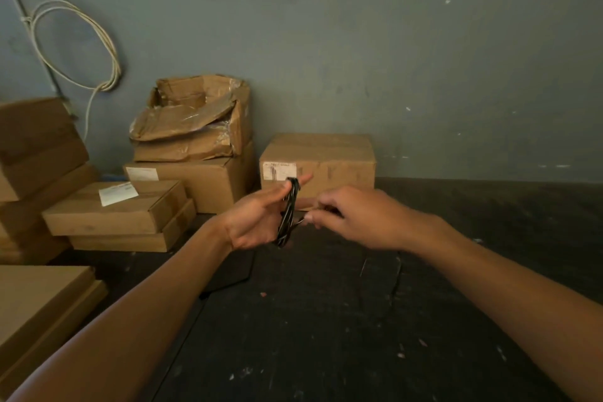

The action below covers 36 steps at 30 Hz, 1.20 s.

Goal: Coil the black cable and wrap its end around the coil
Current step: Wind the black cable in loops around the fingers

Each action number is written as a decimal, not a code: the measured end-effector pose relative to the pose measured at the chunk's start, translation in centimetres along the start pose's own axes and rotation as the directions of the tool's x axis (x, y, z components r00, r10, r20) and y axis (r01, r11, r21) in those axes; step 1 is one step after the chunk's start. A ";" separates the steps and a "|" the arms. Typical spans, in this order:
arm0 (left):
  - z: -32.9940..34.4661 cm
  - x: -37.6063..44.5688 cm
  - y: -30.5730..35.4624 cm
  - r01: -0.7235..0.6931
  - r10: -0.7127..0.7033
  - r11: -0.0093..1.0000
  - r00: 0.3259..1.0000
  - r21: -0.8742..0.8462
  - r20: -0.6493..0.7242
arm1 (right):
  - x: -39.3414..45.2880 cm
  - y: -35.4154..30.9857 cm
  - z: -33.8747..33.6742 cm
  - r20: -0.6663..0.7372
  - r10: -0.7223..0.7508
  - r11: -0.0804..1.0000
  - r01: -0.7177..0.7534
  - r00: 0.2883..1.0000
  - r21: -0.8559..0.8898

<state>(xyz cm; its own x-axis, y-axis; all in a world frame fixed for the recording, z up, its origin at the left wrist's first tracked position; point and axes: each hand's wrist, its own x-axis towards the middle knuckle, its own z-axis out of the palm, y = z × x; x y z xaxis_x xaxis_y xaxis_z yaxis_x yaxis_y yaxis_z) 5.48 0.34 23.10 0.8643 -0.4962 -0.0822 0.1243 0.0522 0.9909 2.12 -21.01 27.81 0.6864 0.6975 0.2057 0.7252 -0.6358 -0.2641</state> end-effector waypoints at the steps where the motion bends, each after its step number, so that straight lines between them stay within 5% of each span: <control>1: 0.1 0.0 -0.5 0.024 -0.024 1.000 1.000 0.014 0.008 | 0.2 0.3 -0.9 0.012 0.008 0.999 -0.007 1.000 -0.052; 6: 1.2 -0.2 -1.2 0.073 -0.071 0.997 0.996 -0.025 0.061 | 1.5 1.7 -3.6 -0.030 0.038 0.982 -0.043 0.999 -0.183; 11: 2.1 -0.5 -2.0 0.167 -0.184 0.979 0.969 0.114 0.166 | 2.4 3.8 -5.2 -0.154 0.031 0.977 -0.062 0.988 -0.206; 20: 3.9 -1.2 0.6 0.130 -0.127 0.991 0.914 0.019 0.384 | 2.7 6.8 -3.4 -0.164 0.012 0.991 0.010 0.986 0.136; 27: 5.8 -1.7 1.7 0.111 -0.031 0.989 0.792 -0.094 0.610 | 2.0 7.8 -0.7 -0.198 0.015 0.898 0.074 0.980 0.434; 36: 6.2 -1.5 3.8 -0.018 0.119 0.985 0.786 -0.169 0.607 | 1.3 7.3 4.0 -0.159 0.004 0.851 0.080 0.987 0.519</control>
<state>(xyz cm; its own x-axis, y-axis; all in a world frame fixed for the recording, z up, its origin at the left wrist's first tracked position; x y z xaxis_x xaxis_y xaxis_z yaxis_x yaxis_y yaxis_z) 1.65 -4.13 27.62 0.3980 -0.9098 0.1181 0.1893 0.2074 0.9598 8.13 -23.43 22.33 0.6894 0.6334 0.3515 0.6442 -0.3142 -0.6973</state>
